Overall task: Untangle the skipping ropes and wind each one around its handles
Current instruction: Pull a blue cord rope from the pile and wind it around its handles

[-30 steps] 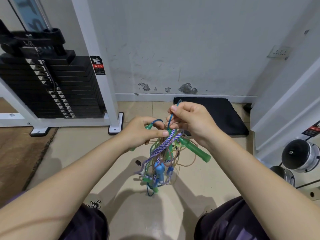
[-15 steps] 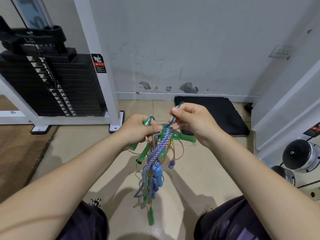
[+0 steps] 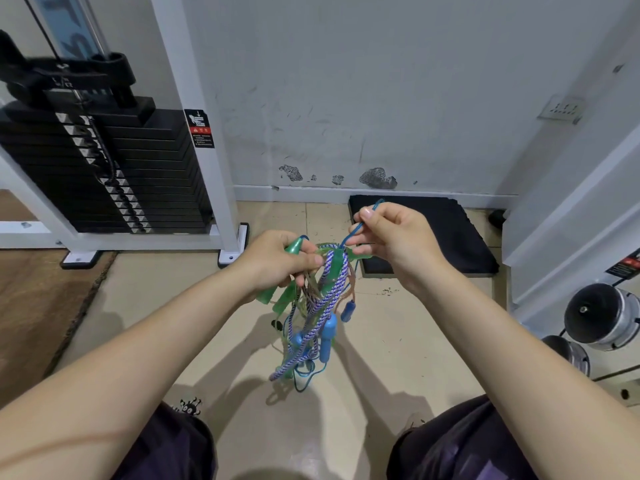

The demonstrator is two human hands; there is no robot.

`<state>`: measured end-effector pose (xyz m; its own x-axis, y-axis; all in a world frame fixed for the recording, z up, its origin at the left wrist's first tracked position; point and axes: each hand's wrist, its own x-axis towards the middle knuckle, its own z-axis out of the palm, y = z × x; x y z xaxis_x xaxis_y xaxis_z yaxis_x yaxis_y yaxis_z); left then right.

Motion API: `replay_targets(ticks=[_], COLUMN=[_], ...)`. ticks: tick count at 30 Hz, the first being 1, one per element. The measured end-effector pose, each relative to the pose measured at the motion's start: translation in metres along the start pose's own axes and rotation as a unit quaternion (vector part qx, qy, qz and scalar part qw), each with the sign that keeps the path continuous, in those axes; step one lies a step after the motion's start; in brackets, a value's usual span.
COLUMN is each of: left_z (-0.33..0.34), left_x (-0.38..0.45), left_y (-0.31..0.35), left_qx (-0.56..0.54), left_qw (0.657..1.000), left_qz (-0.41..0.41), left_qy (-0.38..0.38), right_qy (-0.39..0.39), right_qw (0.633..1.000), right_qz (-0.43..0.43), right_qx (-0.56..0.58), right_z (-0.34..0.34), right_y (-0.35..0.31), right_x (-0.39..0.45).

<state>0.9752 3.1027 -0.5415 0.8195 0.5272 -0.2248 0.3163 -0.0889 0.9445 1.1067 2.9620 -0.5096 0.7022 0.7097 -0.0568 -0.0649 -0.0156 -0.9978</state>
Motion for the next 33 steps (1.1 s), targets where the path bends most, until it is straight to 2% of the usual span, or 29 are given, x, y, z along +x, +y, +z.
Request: replay_targets(ticks=[5, 8, 15, 20, 23, 26, 29, 33], left_z=[0.005, 0.007, 0.004, -0.001, -0.003, -0.002, -0.003, -0.011], left_x=[-0.009, -0.012, -0.012, -0.009, -0.009, -0.011, -0.011, -0.004], left_y=[0.004, 0.005, 0.003, 0.006, 0.009, 0.01, 0.012, 0.004], left_qx=[0.023, 0.034, 0.014, -0.035, -0.035, -0.036, -0.023, 0.05], left_qw=[0.996, 0.995, 0.993, 0.996, 0.998, 0.997, 0.998, 0.997], left_qz=[0.034, 0.058, 0.043, 0.029, 0.041, 0.056, 0.054, 0.05], left_qy=[-0.074, -0.073, -0.111, -0.073, -0.042, -0.037, -0.028, 0.005], right_qy=[-0.058, -0.067, -0.079, -0.08, -0.043, -0.063, -0.086, -0.07], right_qw=[0.998, 0.997, 0.994, 0.991, 0.997, 0.997, 0.995, 0.997], right_qz=[-0.011, -0.015, 0.009, 0.03, 0.026, 0.023, 0.017, -0.009], right_qx=[0.039, 0.033, -0.079, -0.104, -0.062, -0.036, -0.048, -0.011], right_z=[0.004, 0.004, -0.002, -0.003, -0.006, -0.004, -0.001, -0.001], right_y=[-0.006, -0.007, 0.003, 0.006, 0.004, 0.004, 0.005, 0.001], right_x=[-0.004, -0.004, 0.0, 0.001, 0.004, 0.003, 0.001, 0.0])
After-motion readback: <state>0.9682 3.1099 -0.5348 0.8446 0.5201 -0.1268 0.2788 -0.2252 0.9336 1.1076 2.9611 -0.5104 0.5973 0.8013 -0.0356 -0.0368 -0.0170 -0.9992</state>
